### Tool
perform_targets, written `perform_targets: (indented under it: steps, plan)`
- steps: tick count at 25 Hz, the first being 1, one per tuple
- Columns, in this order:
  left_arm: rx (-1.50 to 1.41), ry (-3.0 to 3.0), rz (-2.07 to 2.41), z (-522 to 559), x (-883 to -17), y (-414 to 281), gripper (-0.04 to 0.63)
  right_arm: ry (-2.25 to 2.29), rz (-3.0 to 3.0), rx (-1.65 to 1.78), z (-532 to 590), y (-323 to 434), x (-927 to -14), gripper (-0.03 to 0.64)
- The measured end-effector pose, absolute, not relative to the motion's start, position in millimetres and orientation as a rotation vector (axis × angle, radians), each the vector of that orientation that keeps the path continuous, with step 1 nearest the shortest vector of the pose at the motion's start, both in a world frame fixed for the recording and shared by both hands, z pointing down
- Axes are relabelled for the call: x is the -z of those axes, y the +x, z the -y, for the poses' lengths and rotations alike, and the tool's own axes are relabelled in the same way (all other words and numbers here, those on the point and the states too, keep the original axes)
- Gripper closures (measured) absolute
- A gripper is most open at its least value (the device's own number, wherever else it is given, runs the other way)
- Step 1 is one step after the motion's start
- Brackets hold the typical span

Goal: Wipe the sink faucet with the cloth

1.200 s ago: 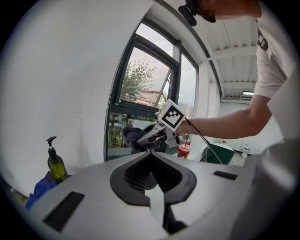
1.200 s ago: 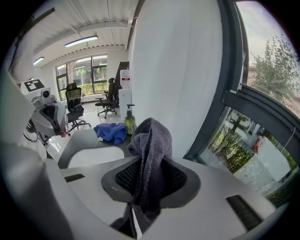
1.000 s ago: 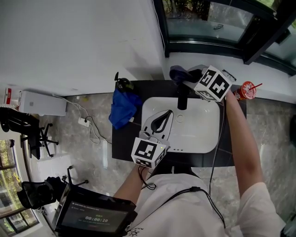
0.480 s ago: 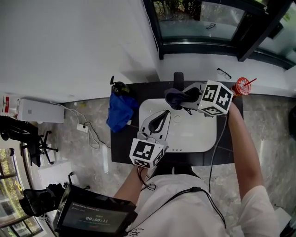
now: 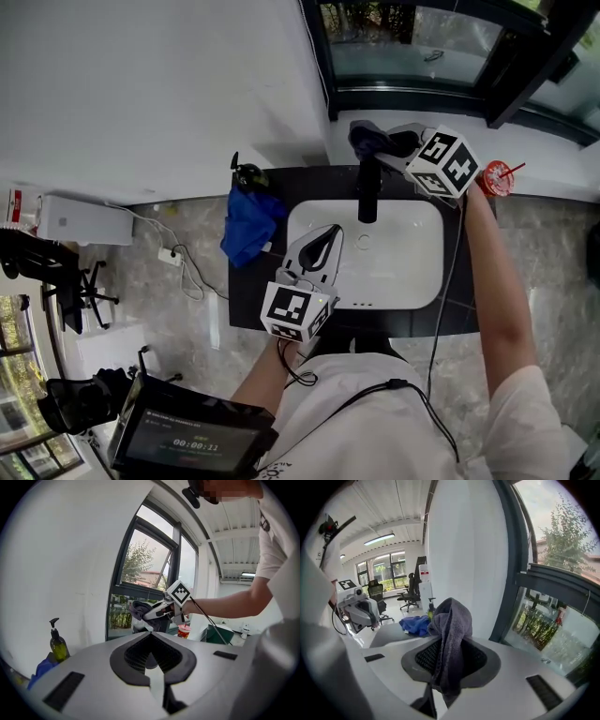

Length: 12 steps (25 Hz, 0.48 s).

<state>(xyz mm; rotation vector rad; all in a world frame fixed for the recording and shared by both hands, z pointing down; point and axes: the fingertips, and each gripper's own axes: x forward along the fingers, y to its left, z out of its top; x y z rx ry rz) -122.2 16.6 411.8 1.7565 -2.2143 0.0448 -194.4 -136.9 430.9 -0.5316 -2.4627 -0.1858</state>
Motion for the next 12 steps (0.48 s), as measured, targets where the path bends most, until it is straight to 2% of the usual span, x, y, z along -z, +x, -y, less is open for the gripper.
perform_targets:
  steps: [12]
  plan:
    - [-0.043,1.759,2.211,-15,-411,-121,0.603,-0.449,2.412,0.335,136,-209,-450,0.518]
